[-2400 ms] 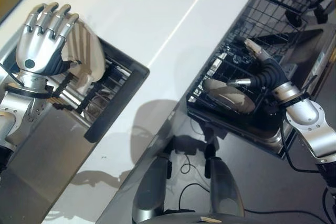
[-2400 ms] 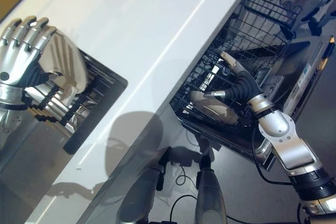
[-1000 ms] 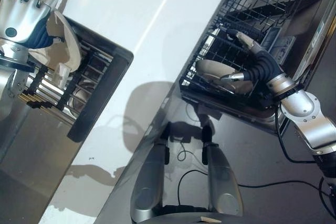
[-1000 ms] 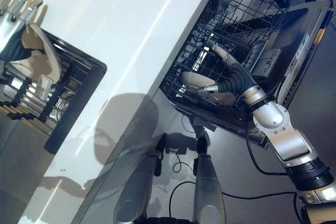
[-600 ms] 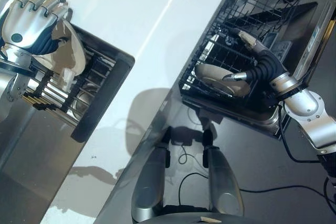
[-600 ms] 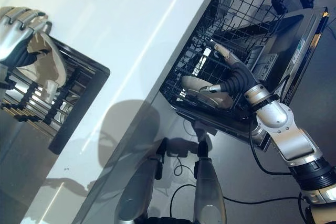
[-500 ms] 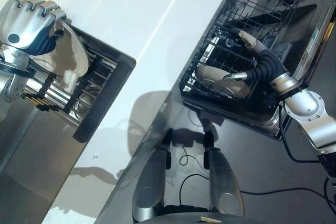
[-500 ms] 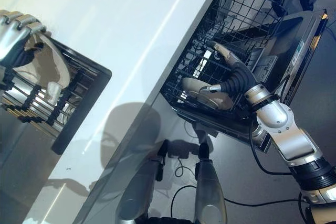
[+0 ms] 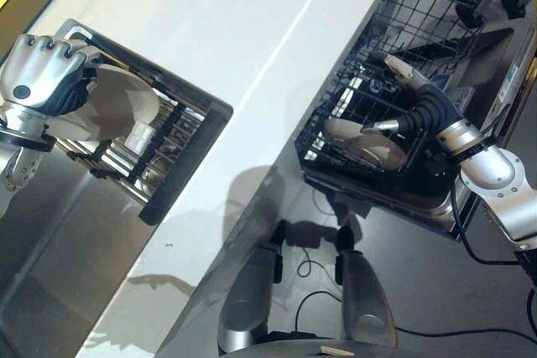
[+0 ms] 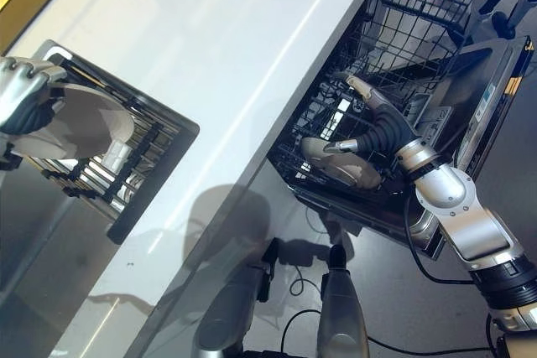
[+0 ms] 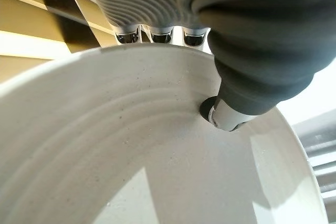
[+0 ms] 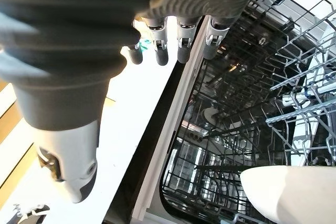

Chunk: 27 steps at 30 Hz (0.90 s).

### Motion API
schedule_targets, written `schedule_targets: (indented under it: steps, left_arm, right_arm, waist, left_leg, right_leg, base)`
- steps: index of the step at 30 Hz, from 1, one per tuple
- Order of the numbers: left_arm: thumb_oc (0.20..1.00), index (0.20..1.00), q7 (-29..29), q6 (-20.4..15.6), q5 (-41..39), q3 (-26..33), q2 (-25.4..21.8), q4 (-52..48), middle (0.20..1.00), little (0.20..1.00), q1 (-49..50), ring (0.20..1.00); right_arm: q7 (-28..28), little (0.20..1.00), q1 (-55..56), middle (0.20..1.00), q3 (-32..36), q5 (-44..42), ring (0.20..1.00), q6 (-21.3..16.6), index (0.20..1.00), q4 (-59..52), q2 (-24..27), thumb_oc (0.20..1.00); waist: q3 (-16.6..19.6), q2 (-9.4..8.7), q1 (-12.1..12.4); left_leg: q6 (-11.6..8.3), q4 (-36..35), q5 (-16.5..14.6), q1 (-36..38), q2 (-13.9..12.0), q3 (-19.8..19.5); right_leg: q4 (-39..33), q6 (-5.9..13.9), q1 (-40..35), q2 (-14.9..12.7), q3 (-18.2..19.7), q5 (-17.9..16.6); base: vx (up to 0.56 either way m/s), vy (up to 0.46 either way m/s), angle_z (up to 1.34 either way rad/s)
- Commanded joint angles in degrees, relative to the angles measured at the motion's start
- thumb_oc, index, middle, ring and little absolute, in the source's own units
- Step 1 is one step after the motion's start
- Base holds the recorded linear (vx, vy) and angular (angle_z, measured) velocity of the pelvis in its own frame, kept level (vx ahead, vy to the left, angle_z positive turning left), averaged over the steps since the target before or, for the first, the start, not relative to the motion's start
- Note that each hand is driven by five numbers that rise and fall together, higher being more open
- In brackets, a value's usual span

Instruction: Pick up plates and place into dishwasher.

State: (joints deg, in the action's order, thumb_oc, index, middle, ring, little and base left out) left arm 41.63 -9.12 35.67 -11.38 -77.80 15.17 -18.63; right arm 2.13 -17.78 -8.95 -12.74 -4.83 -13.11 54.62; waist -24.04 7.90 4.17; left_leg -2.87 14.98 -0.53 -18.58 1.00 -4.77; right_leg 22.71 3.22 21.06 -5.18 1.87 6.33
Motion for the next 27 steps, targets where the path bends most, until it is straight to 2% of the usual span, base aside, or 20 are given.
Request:
schedule_targets:
  steps: [1, 5, 9, 15, 20, 23, 27]
  left_arm:
    - [0.2, 0.2, 8.7, 4.9, 0.4, 9.2, -1.3, 0.6, 0.2, 0.2, 3.4, 0.2]
    - [0.2, 0.2, 15.1, 9.6, -2.1, 15.0, 1.1, 0.2, 0.2, 0.2, 7.4, 0.2]
    - [0.2, 0.2, 20.8, 11.5, -2.3, 19.4, 4.9, -1.0, 0.2, 0.2, 9.5, 0.2]
    - [0.2, 0.2, 24.6, 14.8, -3.1, 20.1, 9.0, -1.2, 0.2, 0.2, 7.3, 0.2]
    - [0.2, 0.2, 26.3, 11.7, -5.7, 19.1, 12.1, -0.1, 0.2, 0.2, 5.1, 0.2]
    - [0.2, 0.2, 25.8, 8.0, -5.7, 18.3, 14.8, -1.7, 0.2, 0.2, 3.5, 0.2]
    - [0.2, 0.2, 21.5, 3.7, -3.3, 14.1, 19.0, -8.2, 0.2, 0.2, 0.5, 0.2]
  right_arm:
    - [-0.9, 1.0, 3.6, 1.0, 3.8, -1.8, 1.0, -4.6, 1.0, -3.2, -2.4, 1.0]
    - [-1.0, 1.0, 5.1, 1.0, 3.3, -0.9, 1.0, -5.3, 1.0, -3.4, -4.0, 1.0]
    - [-2.4, 1.0, 5.9, 1.0, 3.1, -0.6, 1.0, -6.3, 1.0, -3.4, -5.5, 1.0]
    - [-4.7, 1.0, 6.0, 1.0, 3.1, -0.4, 1.0, -8.4, 1.0, -4.1, -7.1, 1.0]
    - [-4.3, 1.0, 4.0, 1.0, 3.0, -1.2, 1.0, -12.1, 1.0, -6.2, -7.8, 1.0]
    - [-4.5, 1.0, 2.0, 1.0, 2.3, -1.2, 1.0, -14.5, 1.0, -8.3, -8.5, 1.0]
    - [-3.2, 1.0, -2.4, 1.0, -0.8, -3.5, 1.0, -13.7, 1.0, -10.8, -11.5, 1.0]
  waist:
    - [5.9, -3.26, 1.0]
    - [7.4, -3.73, 1.6]
    - [8.8, -4.4, 2.1]
    - [10.6, -5.08, 1.3]
    - [12.3, -5.64, 0.8]
    - [13.4, -6.17, 1.1]
    - [15.9, -7.09, 2.4]
  left_leg:
    - [4.09, -3.2, -1.9, 3.8, 2.3, -3.9]
    - [3.98, -4.5, -1.9, 5.4, 2.1, -4.5]
    - [3.67, -6.1, -1.6, 6.6, 1.5, -5.0]
    - [3.21, -8.4, -1.2, 8.6, 0.7, -5.2]
    - [3.14, -10.6, -1.2, 10.5, 0.2, -5.0]
    - [3.0, -11.7, -1.2, 11.6, 0.0, -5.0]
    - [2.88, -12.8, -1.4, 13.5, 0.0, -5.7]
  right_leg:
    - [-0.8, 3.72, -4.5, -4.5, -2.4, 0.0]
    - [-1.9, 3.66, -6.1, -4.6, -3.0, 0.2]
    - [-3.0, 3.49, -7.3, -4.2, -3.5, 0.5]
    - [-4.6, 3.24, -8.7, -3.5, -3.2, 0.7]
    - [-6.8, 3.24, -10.2, -2.8, -2.6, 0.5]
    - [-8.0, 3.21, -11.6, -2.6, -2.8, 0.5]
    - [-9.6, 3.16, -14.4, -2.6, -4.0, 0.5]
  base:
    - [0.03, -0.075, 0.09]
    - [0.03, -0.071, 0.04]
    - [0.01, -0.082, 0.0]
    - [0.01, -0.053, 0.0]
    - [-0.01, -0.063, -0.04]
    - [-0.04, -0.104, -0.04]
    - [-0.02, -0.14, 0.0]
